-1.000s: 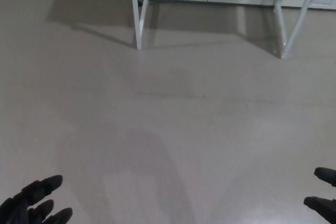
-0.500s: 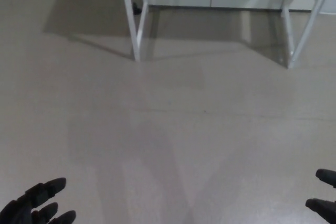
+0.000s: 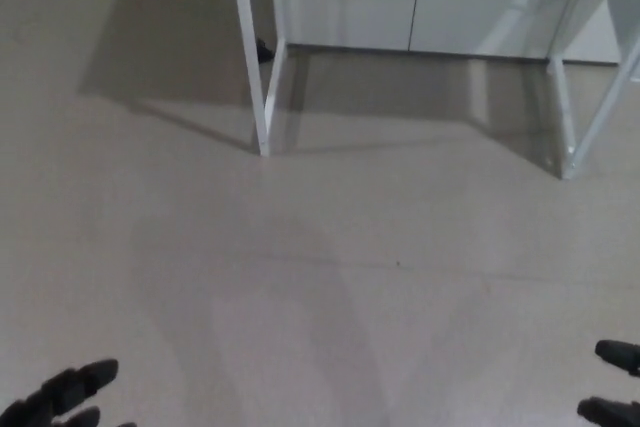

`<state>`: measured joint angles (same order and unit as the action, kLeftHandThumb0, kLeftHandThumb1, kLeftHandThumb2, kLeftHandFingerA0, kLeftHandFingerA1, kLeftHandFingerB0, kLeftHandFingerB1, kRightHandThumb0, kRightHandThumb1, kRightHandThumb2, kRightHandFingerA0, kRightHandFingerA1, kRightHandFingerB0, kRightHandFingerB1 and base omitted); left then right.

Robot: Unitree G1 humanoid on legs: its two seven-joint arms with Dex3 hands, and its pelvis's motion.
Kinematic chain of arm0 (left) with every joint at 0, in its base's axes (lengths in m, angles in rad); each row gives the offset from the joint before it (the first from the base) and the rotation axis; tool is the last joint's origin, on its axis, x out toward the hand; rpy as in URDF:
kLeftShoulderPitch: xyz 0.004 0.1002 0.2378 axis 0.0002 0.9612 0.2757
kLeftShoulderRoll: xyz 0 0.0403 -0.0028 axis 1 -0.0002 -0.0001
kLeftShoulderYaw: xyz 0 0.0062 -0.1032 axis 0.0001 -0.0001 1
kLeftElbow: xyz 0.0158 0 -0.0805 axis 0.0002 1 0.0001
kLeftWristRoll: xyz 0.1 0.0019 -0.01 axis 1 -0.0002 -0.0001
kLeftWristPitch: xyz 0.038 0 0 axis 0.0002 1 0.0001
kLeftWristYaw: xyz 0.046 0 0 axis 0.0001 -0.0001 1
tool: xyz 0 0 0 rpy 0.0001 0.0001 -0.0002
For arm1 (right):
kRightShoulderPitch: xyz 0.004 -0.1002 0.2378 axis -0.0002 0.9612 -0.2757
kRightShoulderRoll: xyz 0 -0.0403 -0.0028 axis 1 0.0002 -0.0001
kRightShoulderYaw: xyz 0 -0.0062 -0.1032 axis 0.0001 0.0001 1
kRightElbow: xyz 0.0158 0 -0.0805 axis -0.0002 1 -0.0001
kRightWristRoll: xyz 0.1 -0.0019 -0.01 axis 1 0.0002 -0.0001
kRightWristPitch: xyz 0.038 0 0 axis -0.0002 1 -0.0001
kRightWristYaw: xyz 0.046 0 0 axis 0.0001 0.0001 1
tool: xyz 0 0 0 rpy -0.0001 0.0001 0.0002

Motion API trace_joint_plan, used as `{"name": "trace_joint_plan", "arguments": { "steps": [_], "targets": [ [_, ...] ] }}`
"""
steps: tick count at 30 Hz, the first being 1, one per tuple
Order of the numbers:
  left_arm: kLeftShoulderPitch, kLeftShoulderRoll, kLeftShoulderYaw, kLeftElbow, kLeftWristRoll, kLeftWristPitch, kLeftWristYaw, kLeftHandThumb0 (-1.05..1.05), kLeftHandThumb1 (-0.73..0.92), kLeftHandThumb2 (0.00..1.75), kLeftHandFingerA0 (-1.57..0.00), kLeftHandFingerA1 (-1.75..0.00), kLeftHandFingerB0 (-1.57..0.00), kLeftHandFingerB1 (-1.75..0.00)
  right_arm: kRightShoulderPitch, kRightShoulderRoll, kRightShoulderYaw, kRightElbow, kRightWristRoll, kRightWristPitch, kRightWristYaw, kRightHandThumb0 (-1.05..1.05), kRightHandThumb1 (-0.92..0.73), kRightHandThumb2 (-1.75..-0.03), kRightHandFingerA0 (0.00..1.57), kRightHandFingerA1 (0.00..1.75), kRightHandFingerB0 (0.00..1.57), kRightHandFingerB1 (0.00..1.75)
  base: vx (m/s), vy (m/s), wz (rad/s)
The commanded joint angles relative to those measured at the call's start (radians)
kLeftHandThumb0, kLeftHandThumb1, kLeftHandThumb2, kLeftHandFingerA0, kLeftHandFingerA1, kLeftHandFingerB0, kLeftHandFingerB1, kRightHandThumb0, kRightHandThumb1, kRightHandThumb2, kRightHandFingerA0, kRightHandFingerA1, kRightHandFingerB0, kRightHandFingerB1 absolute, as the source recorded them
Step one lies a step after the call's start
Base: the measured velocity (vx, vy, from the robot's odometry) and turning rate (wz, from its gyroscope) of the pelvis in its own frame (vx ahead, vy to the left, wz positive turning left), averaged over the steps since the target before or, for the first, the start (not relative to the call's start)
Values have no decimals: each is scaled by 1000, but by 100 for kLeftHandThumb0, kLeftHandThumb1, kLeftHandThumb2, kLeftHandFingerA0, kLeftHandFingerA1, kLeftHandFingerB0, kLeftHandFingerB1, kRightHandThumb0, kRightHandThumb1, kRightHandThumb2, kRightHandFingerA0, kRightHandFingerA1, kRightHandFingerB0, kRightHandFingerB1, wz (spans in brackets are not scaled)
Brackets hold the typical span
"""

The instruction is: The robot walk towards a table in front and click the button on the base of the boilling pot using its left middle finger

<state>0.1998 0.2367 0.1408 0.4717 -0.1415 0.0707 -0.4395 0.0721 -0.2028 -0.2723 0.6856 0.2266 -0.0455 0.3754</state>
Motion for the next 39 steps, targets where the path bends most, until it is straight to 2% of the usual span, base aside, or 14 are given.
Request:
{"name": "trace_joint_plan", "arguments": {
  "steps": [1,7,8,12,23,39],
  "targets": [
    [53,4,-9,-16,17,-10,23,-22,61,58,-31,-40,-20,-29,39,-16,13,23,-23,-38,3,-25,-23,-50,88,61,69,56,390,-384,41],
    [78,10,-17,-27,17,-15,15,-23,60,58,-29,-39,-17,-29,54,-19,31,23,-34,-51,-7,-25,-25,-50,92,61,68,56,223,-224,7],
    [76,13,-16,-22,13,-14,7,-23,60,58,-29,-38,-17,-29,52,-18,31,31,-34,-57,-7,-18,-27,-48,95,59,71,54,161,-106,-4],
    [79,14,-20,-25,22,-19,15,-22,61,58,-30,-39,-18,-29,56,-22,37,28,-37,-62,-3,-22,-26,-48,90,58,71,53,128,-67,-6],
    [64,21,-34,-43,36,-9,36,-23,60,58,-30,-39,-18,-29,39,-26,43,32,-41,-72,-10,-24,-26,-48,93,58,72,53,218,-5,-4],
    [65,30,-50,-41,41,-14,42,-24,59,57,-30,-38,-18,-29,42,-32,59,38,-56,-88,-21,-25,-25,-48,94,57,74,52,319,-236,7]
  ]
}}
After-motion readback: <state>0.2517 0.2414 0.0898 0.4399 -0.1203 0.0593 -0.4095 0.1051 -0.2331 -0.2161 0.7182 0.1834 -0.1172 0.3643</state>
